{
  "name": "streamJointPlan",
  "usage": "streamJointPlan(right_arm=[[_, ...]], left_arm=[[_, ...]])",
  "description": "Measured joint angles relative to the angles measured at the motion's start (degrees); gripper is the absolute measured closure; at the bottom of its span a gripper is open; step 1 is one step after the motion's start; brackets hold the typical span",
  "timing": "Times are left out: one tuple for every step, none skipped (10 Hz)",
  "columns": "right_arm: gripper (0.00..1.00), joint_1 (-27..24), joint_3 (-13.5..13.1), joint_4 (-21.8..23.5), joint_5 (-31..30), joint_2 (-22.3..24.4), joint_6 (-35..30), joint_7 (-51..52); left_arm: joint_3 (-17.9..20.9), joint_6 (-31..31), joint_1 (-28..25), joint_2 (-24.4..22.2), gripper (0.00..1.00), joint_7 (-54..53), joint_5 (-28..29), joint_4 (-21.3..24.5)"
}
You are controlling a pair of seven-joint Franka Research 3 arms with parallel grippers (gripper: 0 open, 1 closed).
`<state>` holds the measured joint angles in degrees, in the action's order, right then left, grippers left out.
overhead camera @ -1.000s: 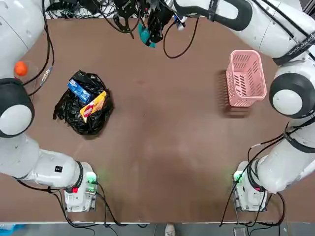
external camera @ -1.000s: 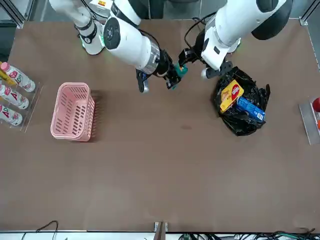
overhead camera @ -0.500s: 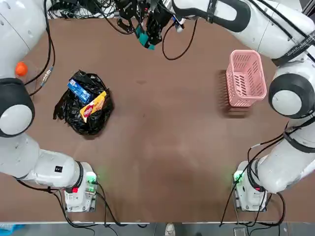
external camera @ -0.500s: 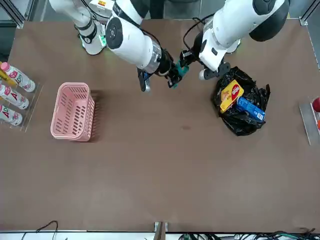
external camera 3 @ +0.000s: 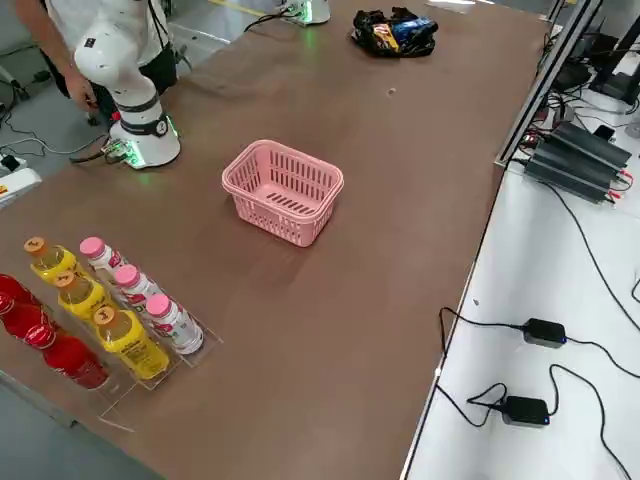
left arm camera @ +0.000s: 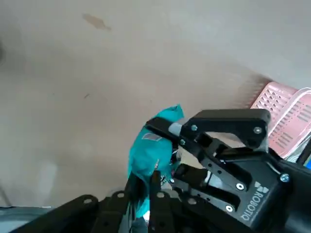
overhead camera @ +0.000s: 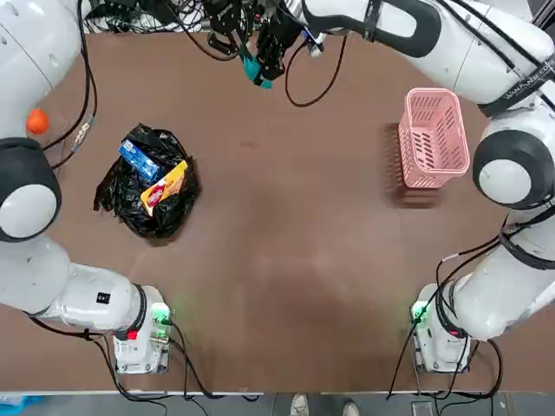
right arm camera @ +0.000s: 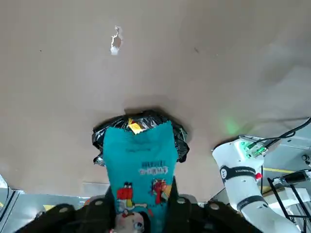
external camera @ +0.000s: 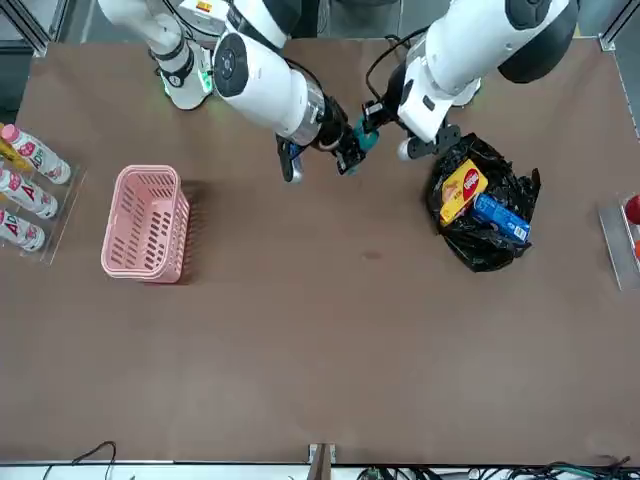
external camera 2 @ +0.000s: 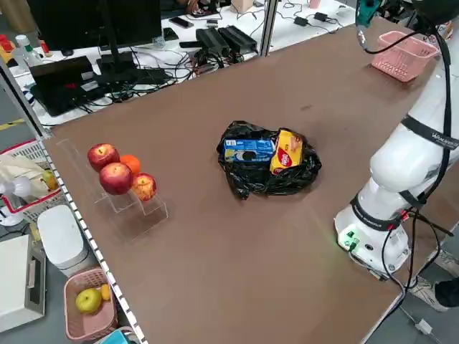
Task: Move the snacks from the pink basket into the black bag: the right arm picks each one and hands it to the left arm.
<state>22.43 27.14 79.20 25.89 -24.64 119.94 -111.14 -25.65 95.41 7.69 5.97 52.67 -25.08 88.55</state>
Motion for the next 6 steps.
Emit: streamJointPlan(right_arm=[[0.38,0.0,-0.1,-0.1,0.0,0.0,0.0,0.0],[0.22,0.0,-0.2,-0.1,0.0,0.0,0.0,0.0],[0.09,0.0,-0.2,-0.2,0.0,0.0,0.0,-0.1],[0.0,0.0,-0.2,-0.2,0.0,0.0,0.0,-0.1],[0.0,0.0,-0.3,-0.2,0.0,0.0,0.0,0.0],[0.0,0.0,-0.3,-0.2,-0.1,0.0,0.0,0.9]], left_arm=[[0.0,-0.9,-0.5,0.0,0.93,-0.1,0.1,0.0],[0.1,-1.9,-1.0,-0.1,0.96,-0.4,0.1,0.0],[0.2,-3.0,-1.5,-0.3,0.96,-0.9,0.1,0.0],[0.5,-4.5,-2.0,-0.8,0.96,-1.3,0.1,-0.1],[0.9,-7.1,-3.5,-1.4,0.96,-2.9,0.2,-0.1],[1.1,-10.3,-6.4,-1.7,0.96,-6.3,0.4,-0.1]])
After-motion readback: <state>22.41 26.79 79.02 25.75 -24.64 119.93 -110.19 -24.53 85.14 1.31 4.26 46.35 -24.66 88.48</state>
